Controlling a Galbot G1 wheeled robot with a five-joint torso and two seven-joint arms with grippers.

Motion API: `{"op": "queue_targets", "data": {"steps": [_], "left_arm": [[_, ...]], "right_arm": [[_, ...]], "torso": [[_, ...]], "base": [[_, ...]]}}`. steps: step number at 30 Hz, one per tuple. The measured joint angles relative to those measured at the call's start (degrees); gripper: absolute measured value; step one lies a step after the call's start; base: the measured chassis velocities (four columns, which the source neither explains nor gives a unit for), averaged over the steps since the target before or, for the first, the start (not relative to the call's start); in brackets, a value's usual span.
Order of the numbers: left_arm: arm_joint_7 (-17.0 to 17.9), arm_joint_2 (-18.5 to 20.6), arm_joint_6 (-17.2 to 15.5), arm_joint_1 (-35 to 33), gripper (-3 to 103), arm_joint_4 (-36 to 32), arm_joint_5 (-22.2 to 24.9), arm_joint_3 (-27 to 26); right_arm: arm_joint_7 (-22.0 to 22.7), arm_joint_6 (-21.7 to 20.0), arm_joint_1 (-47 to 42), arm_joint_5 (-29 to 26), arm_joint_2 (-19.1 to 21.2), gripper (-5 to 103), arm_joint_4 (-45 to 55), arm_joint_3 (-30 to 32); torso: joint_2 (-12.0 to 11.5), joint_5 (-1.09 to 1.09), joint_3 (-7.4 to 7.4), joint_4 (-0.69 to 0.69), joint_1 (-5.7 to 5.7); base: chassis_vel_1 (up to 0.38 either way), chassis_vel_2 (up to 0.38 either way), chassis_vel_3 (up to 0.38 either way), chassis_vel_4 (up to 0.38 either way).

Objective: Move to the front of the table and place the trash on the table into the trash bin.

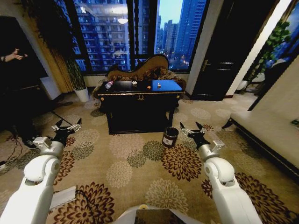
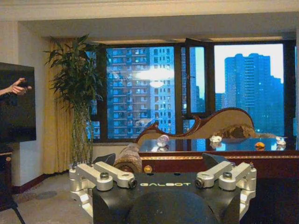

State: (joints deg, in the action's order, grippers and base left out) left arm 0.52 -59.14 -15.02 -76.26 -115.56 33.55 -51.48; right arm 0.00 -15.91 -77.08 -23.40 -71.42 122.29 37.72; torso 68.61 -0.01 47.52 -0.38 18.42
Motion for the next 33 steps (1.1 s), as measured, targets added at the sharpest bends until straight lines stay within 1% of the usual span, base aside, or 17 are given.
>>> {"op": "queue_targets", "data": {"steps": [24, 33], "left_arm": [[-0.22, 0.15, 0.37, 0.07, 100, 0.23, -0.04, -0.07], [-0.33, 0.22, 0.59, 0.41, 100, 0.53, -0.06, 0.11]], "right_arm": [[0.00, 0.03, 0.06, -0.19, -0.61, 100, -0.39, -0.42], [0.00, 0.17, 0.24, -0.17, -0.52, 100, -0.69, -0.54]], "torso": [[0.01, 0.00, 0.00, 0.00, -0.01], [0.01, 0.00, 0.00, 0.00, -0.01]], "base": [[-0.002, 0.001, 0.001, -0.002], [-0.119, 0.125, 0.120, -0.120]]}}
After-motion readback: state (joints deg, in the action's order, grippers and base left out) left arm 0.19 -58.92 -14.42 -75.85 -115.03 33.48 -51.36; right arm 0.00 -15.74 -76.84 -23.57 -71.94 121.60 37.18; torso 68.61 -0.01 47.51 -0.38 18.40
